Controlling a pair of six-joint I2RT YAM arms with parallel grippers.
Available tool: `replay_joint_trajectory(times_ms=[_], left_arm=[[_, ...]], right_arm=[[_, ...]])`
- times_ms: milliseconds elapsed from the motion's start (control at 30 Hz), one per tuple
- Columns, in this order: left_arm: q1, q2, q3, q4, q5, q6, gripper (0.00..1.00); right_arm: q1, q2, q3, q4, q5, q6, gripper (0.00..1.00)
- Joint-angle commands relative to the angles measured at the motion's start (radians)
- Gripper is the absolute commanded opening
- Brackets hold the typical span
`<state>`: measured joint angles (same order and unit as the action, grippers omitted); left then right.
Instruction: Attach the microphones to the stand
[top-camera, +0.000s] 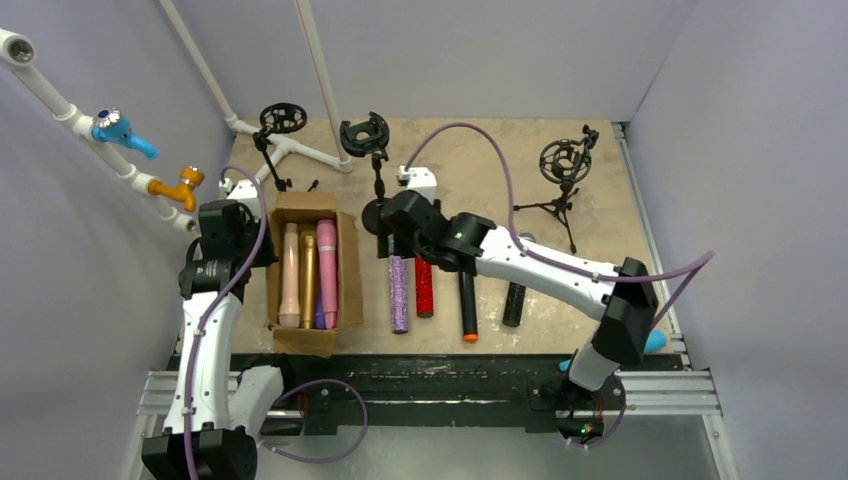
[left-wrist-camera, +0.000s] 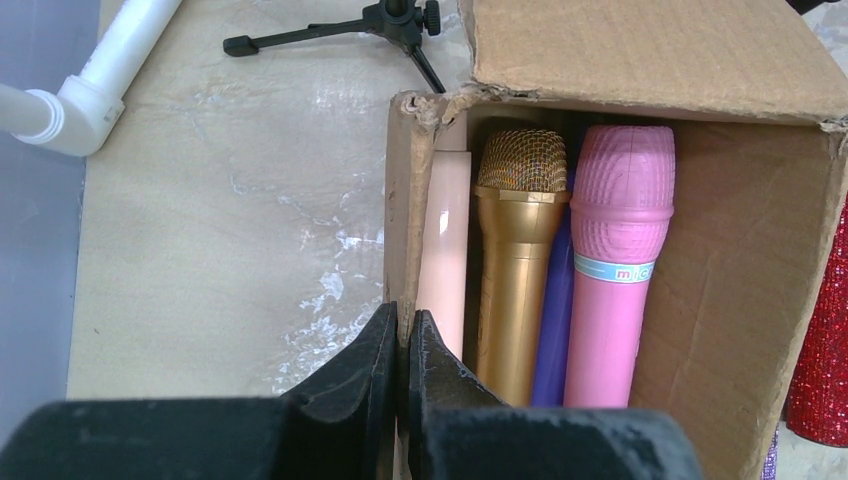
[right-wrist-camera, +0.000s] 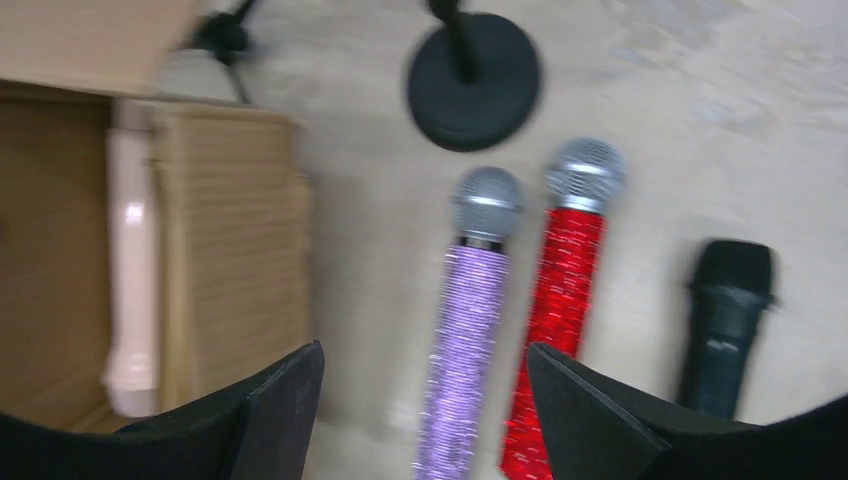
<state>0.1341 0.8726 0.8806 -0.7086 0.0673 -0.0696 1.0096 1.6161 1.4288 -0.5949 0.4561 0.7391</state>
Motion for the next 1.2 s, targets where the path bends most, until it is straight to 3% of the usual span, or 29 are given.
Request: replay_joint_trajectory(times_ms=[0, 300, 800, 1167], left_arm=[[-0.004, -0.048, 0.036, 0.024, 0.003, -0.056, 0.0], [-0.004, -0.068, 0.022, 0.013, -0.014, -0.098, 0.0], [-0.004, -0.066, 0.042, -0.021, -0.026, -0.161, 0.0], [-0.004, -0.028, 0.066, -0.071, -0.209, -0.207, 0.0]], right_arm=[[0.076, 0.091, 0.212, 0.031, -0.009, -0.059, 0.77], [0.186, 0.329, 0.512, -0.029, -0.053, -0.116, 0.75], [0.21, 0.506, 0.599, -0.041, -0.051, -0.18, 0.74], [0.212, 0.412, 0.702, -0.087, 0.098, -0.224, 0.77]])
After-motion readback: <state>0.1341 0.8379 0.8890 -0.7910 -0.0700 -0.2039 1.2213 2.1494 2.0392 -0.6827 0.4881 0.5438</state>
